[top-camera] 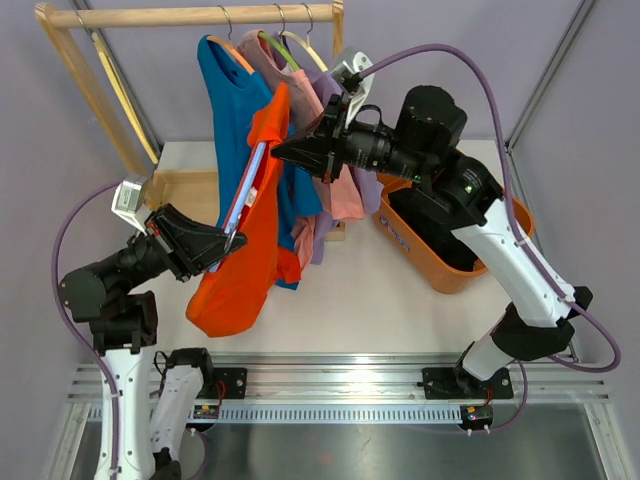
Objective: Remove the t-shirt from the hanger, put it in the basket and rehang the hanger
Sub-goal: Remove the tshirt from the hanger
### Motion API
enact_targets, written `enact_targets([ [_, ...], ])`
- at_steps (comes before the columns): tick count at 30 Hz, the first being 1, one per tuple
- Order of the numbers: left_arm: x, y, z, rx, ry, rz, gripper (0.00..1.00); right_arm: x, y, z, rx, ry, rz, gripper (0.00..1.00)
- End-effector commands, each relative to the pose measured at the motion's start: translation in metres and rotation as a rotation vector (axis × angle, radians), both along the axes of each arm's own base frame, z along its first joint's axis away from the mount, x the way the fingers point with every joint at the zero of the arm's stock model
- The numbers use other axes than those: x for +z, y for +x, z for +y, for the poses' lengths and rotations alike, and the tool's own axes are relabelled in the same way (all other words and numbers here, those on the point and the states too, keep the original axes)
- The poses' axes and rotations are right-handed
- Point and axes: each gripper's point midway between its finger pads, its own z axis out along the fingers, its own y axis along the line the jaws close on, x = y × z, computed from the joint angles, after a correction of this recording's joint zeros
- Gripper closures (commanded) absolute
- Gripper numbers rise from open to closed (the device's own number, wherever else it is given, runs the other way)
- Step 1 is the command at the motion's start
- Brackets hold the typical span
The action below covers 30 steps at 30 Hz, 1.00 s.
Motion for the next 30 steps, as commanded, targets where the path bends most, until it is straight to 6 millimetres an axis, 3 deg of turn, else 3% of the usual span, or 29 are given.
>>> enact_targets([
  [1,0.037,0.008,0.001,0.047,-0.043,-0.218,1.0,0.068,-0.055,-0.024,0.166,0.106,-0.292,1.0],
  [3,0.045,0.014,-0.003,0.026,-0.046,-0.253,1.0,0.072,-0.074,-0.019,0.234,0.104,-0.348,1.0],
  [7,0.056,0.021,-0.012,-0.008,-0.052,-0.298,1.0,0.062,-0.095,-0.009,0.314,0.061,-0.335,1.0],
  [13,0.066,0.019,-0.024,-0.068,-0.098,-0.338,1.0,0.02,-0.101,0.009,0.415,-0.047,-0.184,1.0],
  [19,0.06,0.019,-0.024,-0.094,-0.144,-0.369,1.0,0.015,-0.109,0.001,0.436,-0.07,-0.212,1.0],
  [21,0.057,0.02,-0.024,-0.096,-0.155,-0.37,1.0,0.017,-0.113,-0.002,0.449,-0.067,-0.231,1.0],
  [24,0.043,0.028,-0.025,-0.092,-0.149,-0.361,1.0,0.041,-0.114,-0.01,0.415,-0.014,-0.314,1.0],
  [25,0.041,0.027,-0.025,-0.093,-0.157,-0.381,1.0,0.059,-0.117,-0.018,0.4,0.031,-0.361,1.0],
  [26,0.031,0.032,-0.026,-0.103,-0.166,-0.346,1.0,0.065,-0.115,-0.018,0.382,0.047,-0.372,1.0],
  [28,0.028,0.031,-0.025,-0.116,-0.187,-0.359,1.0,0.086,-0.118,-0.027,0.359,0.097,-0.414,1.0],
  [30,0.02,0.035,-0.027,-0.125,-0.185,-0.337,1.0,0.091,-0.111,-0.026,0.329,0.11,-0.409,1.0],
])
